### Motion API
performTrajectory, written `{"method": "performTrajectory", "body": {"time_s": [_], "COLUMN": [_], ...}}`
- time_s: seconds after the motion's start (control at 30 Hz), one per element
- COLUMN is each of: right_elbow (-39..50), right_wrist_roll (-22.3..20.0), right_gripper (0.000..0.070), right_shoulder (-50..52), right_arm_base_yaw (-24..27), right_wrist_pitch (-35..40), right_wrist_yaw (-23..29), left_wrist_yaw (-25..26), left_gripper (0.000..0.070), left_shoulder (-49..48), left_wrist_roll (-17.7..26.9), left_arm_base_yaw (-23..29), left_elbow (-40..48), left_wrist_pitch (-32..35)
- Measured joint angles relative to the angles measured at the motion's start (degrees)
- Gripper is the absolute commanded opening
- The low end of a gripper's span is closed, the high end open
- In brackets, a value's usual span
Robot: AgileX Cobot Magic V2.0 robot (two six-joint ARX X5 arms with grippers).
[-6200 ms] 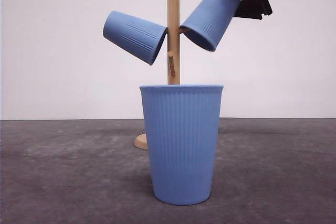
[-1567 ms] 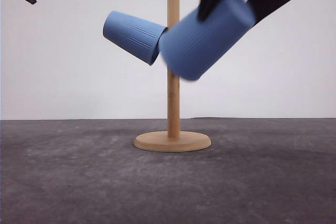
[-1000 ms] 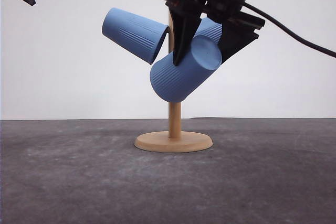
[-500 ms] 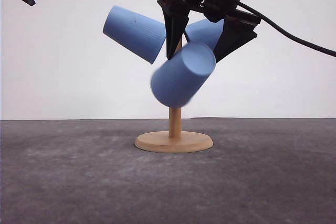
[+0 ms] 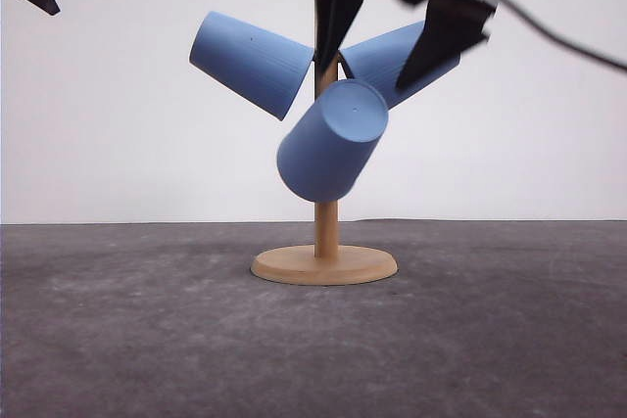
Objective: Place three cups
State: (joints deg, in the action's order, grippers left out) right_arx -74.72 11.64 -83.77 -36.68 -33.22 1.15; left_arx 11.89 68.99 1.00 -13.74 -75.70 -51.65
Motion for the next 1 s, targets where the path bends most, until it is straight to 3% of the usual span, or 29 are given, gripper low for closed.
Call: {"method": "performTrajectory", "body": {"time_s": [0.2, 0.37, 0.53, 0.63, 1.0], "right_elbow": [-0.01, 0.04, 2.81, 6.30, 19.28], "right_wrist_roll": [-4.08, -7.38, -10.78, -12.47, -13.96], "right_gripper": [0.0586, 0.0586, 0.0586, 0.0586, 0.0586], "right_shoulder": [8.14, 15.25, 24.41, 29.72, 40.76], "right_arm_base_yaw": [4.13, 12.85, 21.98, 25.99, 28.54], "right_wrist_pitch": [-6.05, -11.57, -12.39, -11.99, -10.80], "right_wrist_yaw": [-0.09, -0.54, -5.30, -5.64, -5.62], "left_wrist_yaw": [0.01, -0.09, -0.16, -0.17, 0.04], "left_gripper": [0.0354, 0.0353, 0.0353, 0.0353, 0.0353], "left_shoulder": [0.00, 0.00, 0.00, 0.00, 0.00], "left_wrist_roll": [2.23, 3.80, 4.14, 4.11, 3.48], "left_arm_base_yaw": [1.54, 5.53, 10.69, 11.73, 10.43], "left_elbow": [0.00, 0.00, 0.00, 0.00, 0.00], "left_wrist_pitch": [-2.99, -6.32, -8.21, -8.69, -8.01]}}
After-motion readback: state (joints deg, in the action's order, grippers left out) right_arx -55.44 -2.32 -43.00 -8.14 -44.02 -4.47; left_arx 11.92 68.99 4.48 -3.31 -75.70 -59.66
